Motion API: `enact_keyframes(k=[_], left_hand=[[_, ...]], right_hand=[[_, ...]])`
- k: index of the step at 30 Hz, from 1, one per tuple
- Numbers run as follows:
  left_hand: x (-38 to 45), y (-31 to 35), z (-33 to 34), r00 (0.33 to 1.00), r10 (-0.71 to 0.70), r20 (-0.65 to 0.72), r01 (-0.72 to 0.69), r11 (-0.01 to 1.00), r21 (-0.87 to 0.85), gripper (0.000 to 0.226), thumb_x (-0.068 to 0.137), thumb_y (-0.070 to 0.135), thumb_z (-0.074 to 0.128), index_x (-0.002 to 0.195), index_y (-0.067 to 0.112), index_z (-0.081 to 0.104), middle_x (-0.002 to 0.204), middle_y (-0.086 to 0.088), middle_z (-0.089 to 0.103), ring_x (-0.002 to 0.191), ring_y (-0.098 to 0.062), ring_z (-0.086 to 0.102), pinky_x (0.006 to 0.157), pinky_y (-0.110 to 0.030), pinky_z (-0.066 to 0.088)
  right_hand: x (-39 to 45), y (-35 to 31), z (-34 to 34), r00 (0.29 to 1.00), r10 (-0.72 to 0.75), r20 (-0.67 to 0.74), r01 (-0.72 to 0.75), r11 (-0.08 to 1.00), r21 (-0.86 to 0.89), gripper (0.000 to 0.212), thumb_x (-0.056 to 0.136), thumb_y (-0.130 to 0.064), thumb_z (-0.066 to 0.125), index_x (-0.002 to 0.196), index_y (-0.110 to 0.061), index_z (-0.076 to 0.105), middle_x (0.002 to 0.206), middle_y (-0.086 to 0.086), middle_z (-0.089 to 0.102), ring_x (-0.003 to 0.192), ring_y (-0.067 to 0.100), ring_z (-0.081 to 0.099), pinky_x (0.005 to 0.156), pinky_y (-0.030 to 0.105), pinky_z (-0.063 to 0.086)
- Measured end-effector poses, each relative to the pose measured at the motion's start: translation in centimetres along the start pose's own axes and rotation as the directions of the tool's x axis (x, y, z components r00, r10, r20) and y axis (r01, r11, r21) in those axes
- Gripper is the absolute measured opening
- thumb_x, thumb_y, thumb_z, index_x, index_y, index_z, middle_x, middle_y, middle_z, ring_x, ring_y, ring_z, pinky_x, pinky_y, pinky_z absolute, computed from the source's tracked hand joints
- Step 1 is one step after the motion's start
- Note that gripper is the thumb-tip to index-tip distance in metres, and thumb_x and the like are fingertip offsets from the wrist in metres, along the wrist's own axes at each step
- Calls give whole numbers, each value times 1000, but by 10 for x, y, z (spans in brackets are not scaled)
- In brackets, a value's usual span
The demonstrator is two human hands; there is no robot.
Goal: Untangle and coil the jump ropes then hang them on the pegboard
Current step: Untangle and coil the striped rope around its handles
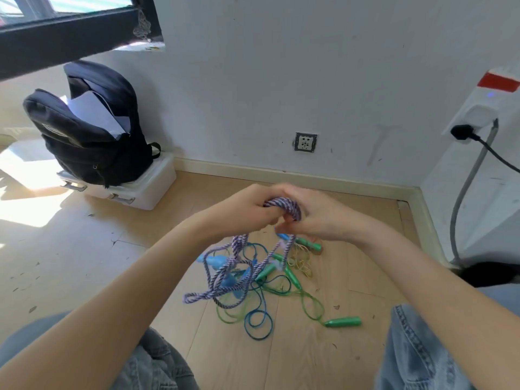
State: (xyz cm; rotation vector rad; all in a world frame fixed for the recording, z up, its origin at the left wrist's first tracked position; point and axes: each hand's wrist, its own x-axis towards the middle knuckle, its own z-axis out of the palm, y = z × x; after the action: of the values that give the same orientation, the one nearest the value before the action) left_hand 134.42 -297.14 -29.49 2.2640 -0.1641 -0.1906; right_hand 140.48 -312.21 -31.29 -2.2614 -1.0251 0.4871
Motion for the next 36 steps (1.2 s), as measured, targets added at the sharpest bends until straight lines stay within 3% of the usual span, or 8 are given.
enact_keyframes(k=[3, 8, 11, 15, 18, 25, 31, 36], left_hand=[[6, -17, -8, 997, -66, -30, 71, 960, 269, 16, 90, 18, 51, 81, 16, 64, 62, 7, 52, 54, -3, 46, 49, -17, 31], [7, -52, -2, 909, -414, 53, 292, 721, 628, 22, 96, 25, 43, 93, 10, 60, 69, 3, 58, 61, -13, 56, 65, -26, 45], [7, -50, -12, 933, -357, -46, 328, 789, 519, 30, 98, 28, 38, 78, 16, 57, 59, 6, 53, 49, -5, 49, 57, -22, 43], [7, -12, -4, 999, -31, -23, 34, 991, 132, 30, 90, 14, 47, 65, 25, 57, 45, 12, 50, 38, 3, 43, 43, -11, 35], [6, -11, 1, 999, 27, -35, -20, 981, 191, 22, 89, 14, 49, 70, 22, 57, 55, 11, 51, 47, 2, 43, 46, -12, 34], [10, -44, 4, 970, -227, 83, 166, 875, 454, 21, 97, 19, 37, 82, 18, 51, 82, 5, 63, 72, -11, 54, 65, -21, 39], [7, -21, -8, 998, 31, -57, -36, 994, -101, 30, 98, 16, 38, 72, 16, 51, 53, 9, 62, 54, -4, 58, 65, -20, 50], [7, -27, 4, 1000, -8, -3, 9, 986, 165, 25, 96, 25, 44, 80, 16, 61, 72, 9, 62, 72, -15, 58, 69, -27, 46]], right_hand=[[-1, 1, -9, 989, 106, -108, -89, 984, 156, 23, 93, -7, 48, 76, -19, 59, 56, -1, 54, 46, 5, 53, 46, 16, 44], [4, 14, -30, 762, 221, -609, -175, 975, 134, 23, 93, -3, 43, 78, -14, 58, 53, -2, 44, 40, 4, 46, 47, 17, 39], [-1, 24, -28, 892, 309, -331, -314, 949, 38, 15, 92, -16, 54, 103, -8, 58, 76, 2, 58, 67, 16, 55, 76, 37, 51], [-3, 7, 1, 990, 142, -15, -142, 990, -7, 70, 73, -24, 76, 133, -21, 40, 125, -5, 52, 111, 9, 51, 90, 23, 40], [1, 0, 4, 1000, 22, -1, -22, 994, 111, 13, 87, -12, 61, 94, -23, 59, 78, -5, 65, 67, -1, 61, 60, 12, 44], [1, 10, -29, 866, 242, -437, -149, 960, 236, 33, 96, -9, 41, 68, -21, 54, 52, 0, 40, 46, 14, 40, 43, 22, 40], [-8, 14, -23, 978, 195, -79, -168, 948, 269, 8, 82, -8, 67, 82, -13, 61, 73, 1, 65, 67, 14, 63, 60, 18, 50], [-8, 0, -20, 1000, 11, -3, -8, 831, 557, 10, 83, -22, 63, 86, -12, 63, 53, -14, 49, 47, 3, 45, 52, 16, 41]])
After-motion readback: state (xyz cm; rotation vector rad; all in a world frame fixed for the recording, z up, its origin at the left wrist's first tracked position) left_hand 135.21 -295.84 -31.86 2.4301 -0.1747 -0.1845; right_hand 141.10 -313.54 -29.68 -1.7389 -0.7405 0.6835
